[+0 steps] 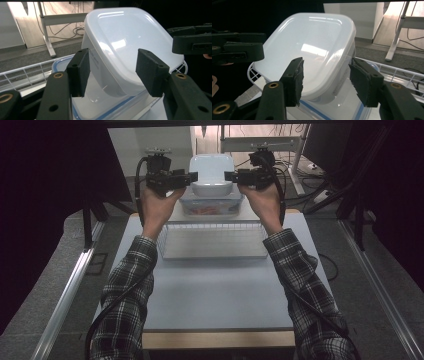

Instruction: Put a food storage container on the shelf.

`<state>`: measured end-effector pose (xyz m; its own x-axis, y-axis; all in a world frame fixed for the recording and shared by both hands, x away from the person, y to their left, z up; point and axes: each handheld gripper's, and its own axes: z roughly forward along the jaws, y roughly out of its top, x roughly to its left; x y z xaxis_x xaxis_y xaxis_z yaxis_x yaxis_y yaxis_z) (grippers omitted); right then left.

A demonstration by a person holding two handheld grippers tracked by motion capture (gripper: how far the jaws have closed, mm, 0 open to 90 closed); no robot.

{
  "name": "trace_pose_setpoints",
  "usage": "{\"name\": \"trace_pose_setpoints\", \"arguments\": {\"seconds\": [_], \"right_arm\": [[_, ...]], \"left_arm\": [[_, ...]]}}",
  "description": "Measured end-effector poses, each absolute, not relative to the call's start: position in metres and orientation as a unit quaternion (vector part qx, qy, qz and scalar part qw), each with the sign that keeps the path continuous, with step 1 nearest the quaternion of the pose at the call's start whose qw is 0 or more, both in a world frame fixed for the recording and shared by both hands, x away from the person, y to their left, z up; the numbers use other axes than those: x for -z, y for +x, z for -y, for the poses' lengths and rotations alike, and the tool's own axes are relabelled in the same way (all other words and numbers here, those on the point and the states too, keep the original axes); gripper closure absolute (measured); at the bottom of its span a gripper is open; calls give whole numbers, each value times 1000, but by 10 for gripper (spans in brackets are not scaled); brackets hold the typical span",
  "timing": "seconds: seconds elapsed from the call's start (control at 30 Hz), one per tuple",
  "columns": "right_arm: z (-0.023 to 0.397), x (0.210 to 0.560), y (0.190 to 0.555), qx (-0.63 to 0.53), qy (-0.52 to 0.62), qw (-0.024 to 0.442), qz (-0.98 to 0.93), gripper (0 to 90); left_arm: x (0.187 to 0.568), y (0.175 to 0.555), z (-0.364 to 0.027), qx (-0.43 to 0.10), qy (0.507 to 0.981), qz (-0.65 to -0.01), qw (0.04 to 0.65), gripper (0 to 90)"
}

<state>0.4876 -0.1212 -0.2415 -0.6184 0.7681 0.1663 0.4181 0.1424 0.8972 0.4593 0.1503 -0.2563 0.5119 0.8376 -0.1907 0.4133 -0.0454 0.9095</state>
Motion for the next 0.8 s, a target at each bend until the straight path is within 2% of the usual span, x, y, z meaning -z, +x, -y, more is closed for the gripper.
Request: {"name": "trace_pose_setpoints", "arguments": {"seconds": [0.3,0.57,0.8], "right_arm": [[122,240,489,-523,392,182,-735,434],[126,246,477,-531,349,185,-750,269],[132,259,467,-538,322,184,-757,155]], "left_arm": [[253,457,-152,-207,693,-435,536,437],[258,444,-151,-204,715,-393,540,262],[274,431,-151,-181,728,-371,547,198]]}}
